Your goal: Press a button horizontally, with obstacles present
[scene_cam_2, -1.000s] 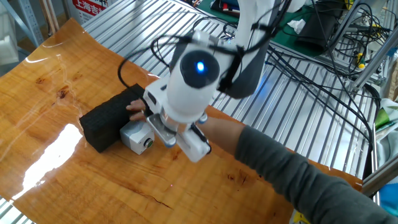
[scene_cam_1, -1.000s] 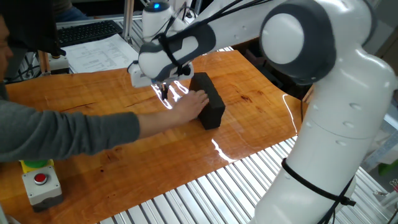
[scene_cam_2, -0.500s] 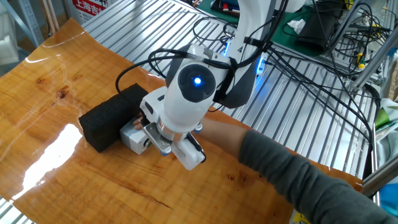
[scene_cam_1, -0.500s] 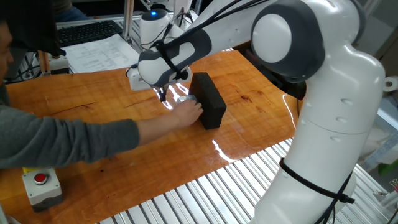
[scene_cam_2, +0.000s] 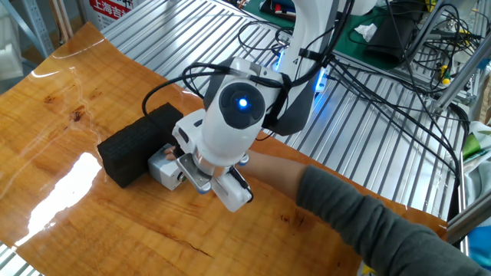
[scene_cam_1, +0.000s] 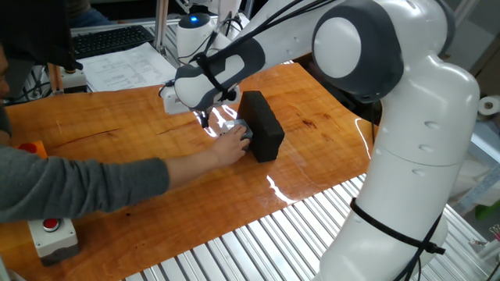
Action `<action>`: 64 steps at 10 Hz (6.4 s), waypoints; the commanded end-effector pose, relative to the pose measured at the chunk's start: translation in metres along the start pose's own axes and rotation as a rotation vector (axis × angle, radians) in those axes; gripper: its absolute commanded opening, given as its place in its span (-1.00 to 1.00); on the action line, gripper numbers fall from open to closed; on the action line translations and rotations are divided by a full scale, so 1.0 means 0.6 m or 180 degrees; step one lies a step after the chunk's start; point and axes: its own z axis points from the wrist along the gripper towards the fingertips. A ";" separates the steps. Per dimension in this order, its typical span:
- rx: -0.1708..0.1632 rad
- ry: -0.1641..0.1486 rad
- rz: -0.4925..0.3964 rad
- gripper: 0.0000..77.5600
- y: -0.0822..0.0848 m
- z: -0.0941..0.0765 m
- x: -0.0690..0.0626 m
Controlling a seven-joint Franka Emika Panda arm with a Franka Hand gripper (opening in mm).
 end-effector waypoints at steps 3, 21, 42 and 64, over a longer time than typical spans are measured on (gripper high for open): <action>0.0151 -0.0126 0.0020 -1.00 0.006 0.030 0.000; 0.0688 0.0335 0.0289 -1.00 -0.010 0.094 0.001; 0.0912 0.0325 0.0463 -1.00 -0.057 0.114 0.015; -0.0268 0.0090 0.0099 -1.00 -0.016 0.021 0.020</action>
